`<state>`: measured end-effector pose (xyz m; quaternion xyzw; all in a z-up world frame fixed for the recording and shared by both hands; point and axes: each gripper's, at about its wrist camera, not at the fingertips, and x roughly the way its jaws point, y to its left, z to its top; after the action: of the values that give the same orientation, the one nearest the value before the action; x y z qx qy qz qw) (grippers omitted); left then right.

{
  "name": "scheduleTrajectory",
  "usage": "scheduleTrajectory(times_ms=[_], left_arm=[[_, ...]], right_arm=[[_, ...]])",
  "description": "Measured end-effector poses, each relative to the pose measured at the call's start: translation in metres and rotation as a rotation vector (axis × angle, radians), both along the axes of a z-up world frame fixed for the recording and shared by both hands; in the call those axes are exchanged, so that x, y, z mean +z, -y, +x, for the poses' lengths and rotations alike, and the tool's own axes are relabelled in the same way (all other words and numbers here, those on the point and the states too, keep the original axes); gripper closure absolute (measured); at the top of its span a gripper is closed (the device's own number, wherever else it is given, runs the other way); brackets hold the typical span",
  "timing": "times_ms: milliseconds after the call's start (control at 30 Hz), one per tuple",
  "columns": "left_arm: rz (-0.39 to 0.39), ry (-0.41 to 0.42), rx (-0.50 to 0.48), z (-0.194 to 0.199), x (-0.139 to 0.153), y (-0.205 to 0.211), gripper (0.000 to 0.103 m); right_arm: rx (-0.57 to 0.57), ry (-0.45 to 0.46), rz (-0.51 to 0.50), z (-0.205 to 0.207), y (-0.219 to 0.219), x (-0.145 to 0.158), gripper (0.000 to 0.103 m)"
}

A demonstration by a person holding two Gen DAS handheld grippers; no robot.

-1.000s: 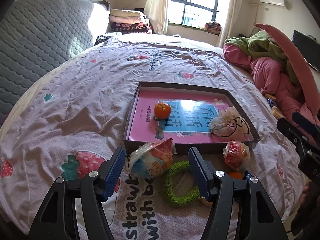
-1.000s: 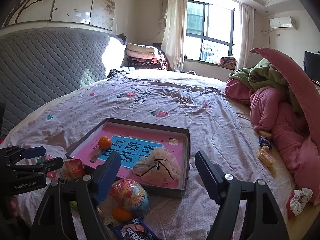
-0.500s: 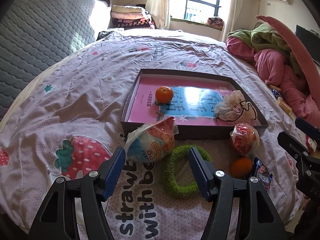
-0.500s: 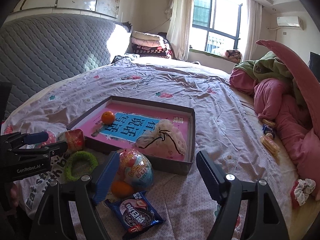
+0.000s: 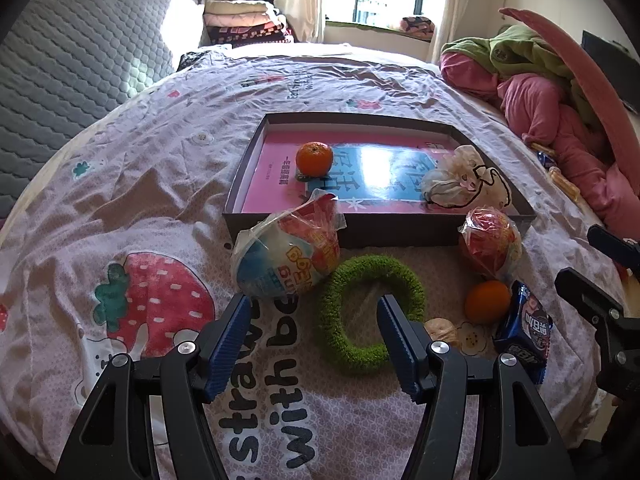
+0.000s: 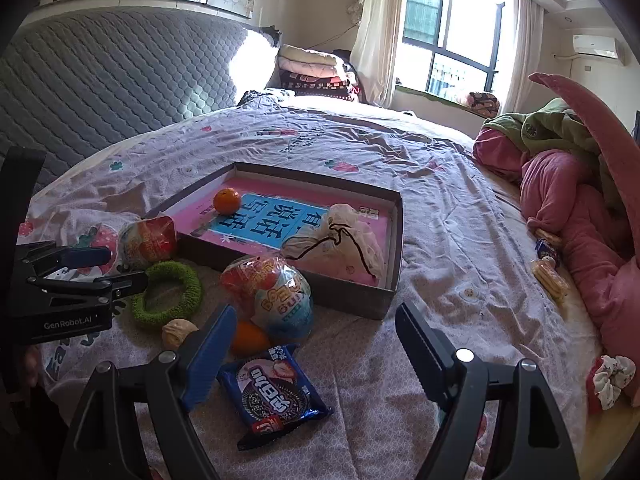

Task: Organize objects
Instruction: 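Move the left tool toward the green fuzzy ring while the right tool approaches the blue cookie packet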

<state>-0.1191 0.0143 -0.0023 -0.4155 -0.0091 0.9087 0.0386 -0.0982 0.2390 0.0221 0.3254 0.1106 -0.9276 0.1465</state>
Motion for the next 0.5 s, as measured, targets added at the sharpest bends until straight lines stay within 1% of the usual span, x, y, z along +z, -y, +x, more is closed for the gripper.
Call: scheduleTrajectory(times_ms=[233, 500], left_arm=[[-0.004, 0.011, -0.021, 0.002, -0.004, -0.002, 0.036], [-0.008, 0.040, -0.031, 0.002, -0.011, -0.003, 0.036]], right_arm=[[0.029, 0.039, 0.027, 0.002, -0.002, -0.013, 0.022], [0.068, 0.083, 0.015, 0.006, -0.003, -0.023, 0.022]])
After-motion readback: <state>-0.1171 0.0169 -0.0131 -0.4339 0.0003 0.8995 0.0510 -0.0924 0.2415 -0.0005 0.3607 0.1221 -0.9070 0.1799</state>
